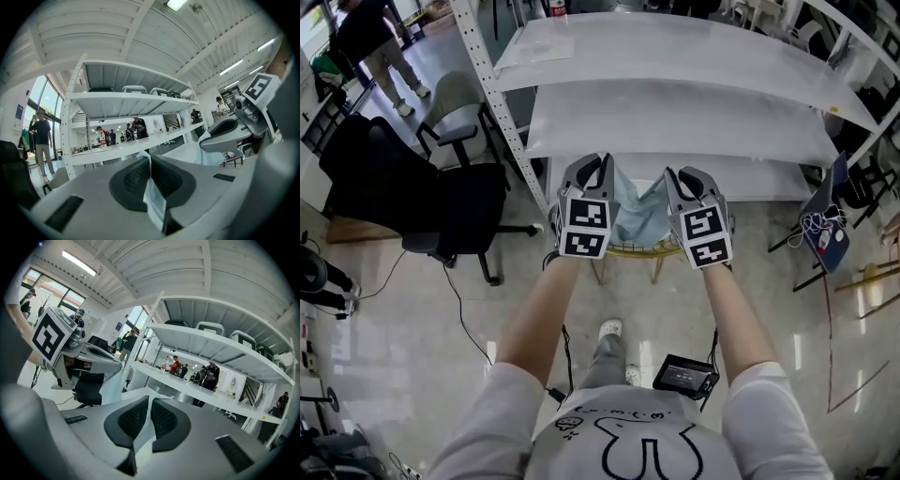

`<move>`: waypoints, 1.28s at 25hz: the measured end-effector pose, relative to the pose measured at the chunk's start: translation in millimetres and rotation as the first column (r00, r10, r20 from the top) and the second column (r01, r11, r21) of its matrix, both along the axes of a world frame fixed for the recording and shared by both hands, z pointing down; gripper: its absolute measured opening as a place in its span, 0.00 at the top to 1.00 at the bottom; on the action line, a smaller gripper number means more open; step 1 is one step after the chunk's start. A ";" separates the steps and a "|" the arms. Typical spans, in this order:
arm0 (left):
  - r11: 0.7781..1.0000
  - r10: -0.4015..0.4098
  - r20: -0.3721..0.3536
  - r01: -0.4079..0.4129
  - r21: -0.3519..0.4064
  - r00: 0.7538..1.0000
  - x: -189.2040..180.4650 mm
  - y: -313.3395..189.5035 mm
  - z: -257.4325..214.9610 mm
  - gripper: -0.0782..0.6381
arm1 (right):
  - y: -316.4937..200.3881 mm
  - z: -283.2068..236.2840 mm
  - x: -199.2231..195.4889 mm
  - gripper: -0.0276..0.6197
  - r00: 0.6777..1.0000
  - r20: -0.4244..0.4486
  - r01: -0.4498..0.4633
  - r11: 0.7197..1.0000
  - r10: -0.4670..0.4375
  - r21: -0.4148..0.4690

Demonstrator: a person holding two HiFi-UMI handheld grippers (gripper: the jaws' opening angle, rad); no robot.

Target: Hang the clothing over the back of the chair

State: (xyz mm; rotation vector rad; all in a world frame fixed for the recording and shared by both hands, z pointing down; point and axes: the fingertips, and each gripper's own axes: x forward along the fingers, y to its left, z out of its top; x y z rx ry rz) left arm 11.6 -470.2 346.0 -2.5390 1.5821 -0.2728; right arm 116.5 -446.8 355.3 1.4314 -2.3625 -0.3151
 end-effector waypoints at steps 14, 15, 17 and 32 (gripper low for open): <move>0.999 -0.050 -0.005 0.050 -0.007 0.999 -35.9 92.0 -0.6 0.86 | 98.2 -6.6 4.6 0.91 0.999 0.026 0.035 0.999 -0.036 0.039; 0.999 -0.050 -0.010 0.050 -0.017 0.999 -36.6 98.9 0.0 0.86 | 106.3 -4.9 5.7 0.91 0.999 0.021 0.041 0.999 -0.042 0.036; 0.998 -0.049 -0.025 0.049 -0.031 0.998 -38.2 112.6 0.3 0.86 | 121.3 -1.0 7.7 0.91 0.999 0.014 0.049 0.998 -0.050 0.027; 0.991 -0.082 -0.023 0.079 -0.104 0.996 -54.4 206.4 39.1 0.86 | 217.1 40.2 23.4 0.91 0.997 0.027 0.081 0.993 -0.079 -0.089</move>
